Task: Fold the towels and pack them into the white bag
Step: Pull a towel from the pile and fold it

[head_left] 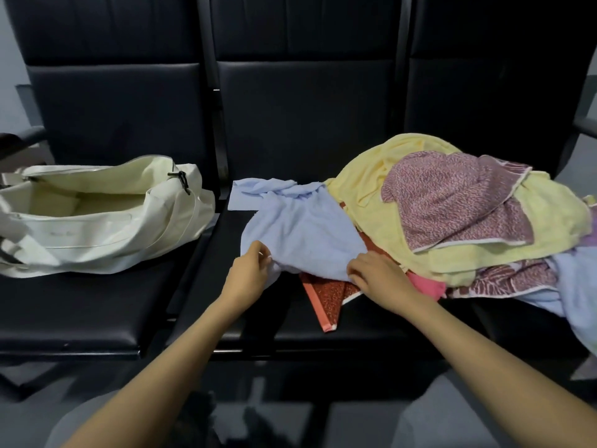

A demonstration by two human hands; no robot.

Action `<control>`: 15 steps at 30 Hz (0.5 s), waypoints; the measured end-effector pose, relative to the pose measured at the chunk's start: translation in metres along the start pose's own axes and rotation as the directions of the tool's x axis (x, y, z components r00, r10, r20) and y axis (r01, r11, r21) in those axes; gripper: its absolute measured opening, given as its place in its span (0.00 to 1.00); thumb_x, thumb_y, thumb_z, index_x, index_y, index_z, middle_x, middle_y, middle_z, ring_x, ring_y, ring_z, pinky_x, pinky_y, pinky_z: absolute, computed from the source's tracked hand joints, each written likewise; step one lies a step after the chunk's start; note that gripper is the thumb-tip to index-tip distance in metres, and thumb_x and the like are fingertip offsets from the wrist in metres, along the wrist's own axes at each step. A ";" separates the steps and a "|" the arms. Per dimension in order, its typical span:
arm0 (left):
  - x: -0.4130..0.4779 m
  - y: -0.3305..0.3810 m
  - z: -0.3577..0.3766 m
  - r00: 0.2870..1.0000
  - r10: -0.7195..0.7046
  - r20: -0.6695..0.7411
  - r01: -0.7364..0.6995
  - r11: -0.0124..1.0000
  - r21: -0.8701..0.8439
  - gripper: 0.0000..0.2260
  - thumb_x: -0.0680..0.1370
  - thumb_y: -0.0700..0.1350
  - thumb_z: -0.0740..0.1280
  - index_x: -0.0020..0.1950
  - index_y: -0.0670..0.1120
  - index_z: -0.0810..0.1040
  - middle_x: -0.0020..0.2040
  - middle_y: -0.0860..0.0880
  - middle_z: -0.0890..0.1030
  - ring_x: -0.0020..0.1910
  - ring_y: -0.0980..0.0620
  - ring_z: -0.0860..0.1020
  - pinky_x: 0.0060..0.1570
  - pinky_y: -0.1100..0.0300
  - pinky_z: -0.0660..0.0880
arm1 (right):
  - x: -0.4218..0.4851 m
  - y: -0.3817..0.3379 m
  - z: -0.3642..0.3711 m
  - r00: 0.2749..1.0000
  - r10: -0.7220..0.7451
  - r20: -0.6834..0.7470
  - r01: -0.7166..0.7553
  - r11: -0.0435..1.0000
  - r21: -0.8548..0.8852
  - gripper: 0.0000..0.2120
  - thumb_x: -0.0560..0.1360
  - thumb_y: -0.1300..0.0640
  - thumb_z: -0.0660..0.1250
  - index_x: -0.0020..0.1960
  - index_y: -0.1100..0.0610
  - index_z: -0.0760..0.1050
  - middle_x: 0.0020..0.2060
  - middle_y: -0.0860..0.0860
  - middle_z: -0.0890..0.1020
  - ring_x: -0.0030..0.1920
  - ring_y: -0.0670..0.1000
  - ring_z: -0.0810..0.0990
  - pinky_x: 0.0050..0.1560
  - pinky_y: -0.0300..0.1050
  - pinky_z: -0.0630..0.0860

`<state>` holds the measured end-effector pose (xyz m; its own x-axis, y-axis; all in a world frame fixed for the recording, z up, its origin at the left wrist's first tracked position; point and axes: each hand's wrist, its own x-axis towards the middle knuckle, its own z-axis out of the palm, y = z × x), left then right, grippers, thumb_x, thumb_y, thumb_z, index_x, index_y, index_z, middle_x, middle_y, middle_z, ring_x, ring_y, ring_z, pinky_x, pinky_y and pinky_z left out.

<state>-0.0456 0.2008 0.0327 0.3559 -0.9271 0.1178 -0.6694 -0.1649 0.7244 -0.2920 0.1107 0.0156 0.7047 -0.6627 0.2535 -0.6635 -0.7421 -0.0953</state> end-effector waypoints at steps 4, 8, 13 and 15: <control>-0.004 -0.011 -0.007 0.982 0.047 0.186 -0.070 0.991 0.117 0.08 0.79 0.47 0.63 0.55 0.46 0.67 0.47 0.46 0.78 0.45 0.43 0.78 0.43 0.48 0.74 | -0.002 -0.006 0.002 0.971 0.173 0.167 -0.159 0.983 -0.095 0.12 0.79 0.53 0.62 0.60 0.56 0.74 0.55 0.52 0.76 0.58 0.55 0.73 0.53 0.49 0.68; -0.009 -0.015 -0.007 0.963 -0.005 0.270 -0.157 0.803 0.575 0.13 0.74 0.44 0.65 0.53 0.44 0.63 0.54 0.46 0.69 0.54 0.43 0.72 0.46 0.54 0.67 | -0.003 -0.005 -0.001 0.949 0.289 0.124 -0.245 0.926 -0.286 0.19 0.74 0.63 0.61 0.65 0.58 0.68 0.59 0.56 0.72 0.61 0.58 0.71 0.49 0.48 0.64; -0.006 -0.020 -0.027 0.971 -0.113 0.210 -0.068 0.715 0.696 0.06 0.75 0.44 0.62 0.49 0.44 0.69 0.49 0.46 0.75 0.48 0.43 0.76 0.44 0.56 0.66 | 0.000 0.006 -0.019 0.897 0.430 0.099 -0.404 0.891 -0.206 0.10 0.77 0.62 0.59 0.57 0.58 0.72 0.54 0.55 0.77 0.55 0.57 0.76 0.42 0.45 0.64; -0.003 -0.021 -0.037 0.963 -0.184 0.195 0.003 0.734 0.679 0.05 0.75 0.45 0.62 0.46 0.44 0.72 0.40 0.49 0.73 0.42 0.45 0.73 0.42 0.56 0.67 | 0.003 0.011 -0.029 0.888 0.459 0.015 -0.458 0.888 -0.045 0.08 0.78 0.60 0.60 0.54 0.59 0.75 0.51 0.56 0.77 0.52 0.59 0.77 0.42 0.47 0.68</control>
<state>-0.0089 0.2195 0.0421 0.3389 -0.9284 -0.1523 -0.9332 -0.3523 0.0710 -0.3046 0.1038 0.0433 0.3249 -0.9309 0.1667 -0.9233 -0.3504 -0.1571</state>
